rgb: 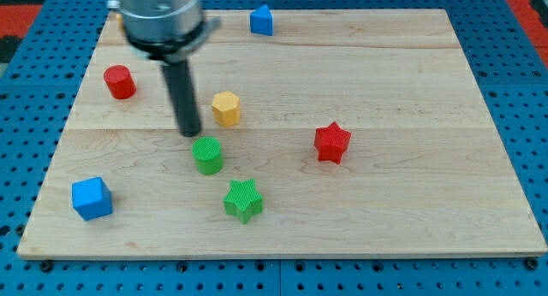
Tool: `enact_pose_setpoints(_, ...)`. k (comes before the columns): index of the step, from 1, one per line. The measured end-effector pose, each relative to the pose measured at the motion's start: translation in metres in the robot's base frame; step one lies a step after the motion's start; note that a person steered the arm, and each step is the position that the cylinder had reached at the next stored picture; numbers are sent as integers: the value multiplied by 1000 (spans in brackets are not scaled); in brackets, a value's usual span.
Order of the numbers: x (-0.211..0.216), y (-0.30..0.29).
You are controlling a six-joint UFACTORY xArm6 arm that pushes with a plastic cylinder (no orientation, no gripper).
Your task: Place the blue cube vertically below the green circle
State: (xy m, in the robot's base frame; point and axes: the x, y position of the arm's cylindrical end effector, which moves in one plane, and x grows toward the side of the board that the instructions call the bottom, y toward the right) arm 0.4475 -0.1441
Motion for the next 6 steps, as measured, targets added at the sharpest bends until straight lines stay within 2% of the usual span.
enact_pose_setpoints(2,84,-159)
enact_pose_setpoints(3,117,-119)
enact_pose_setpoints(4,114,-26)
enact_pose_setpoints(5,88,4)
enact_pose_setpoints(6,84,60)
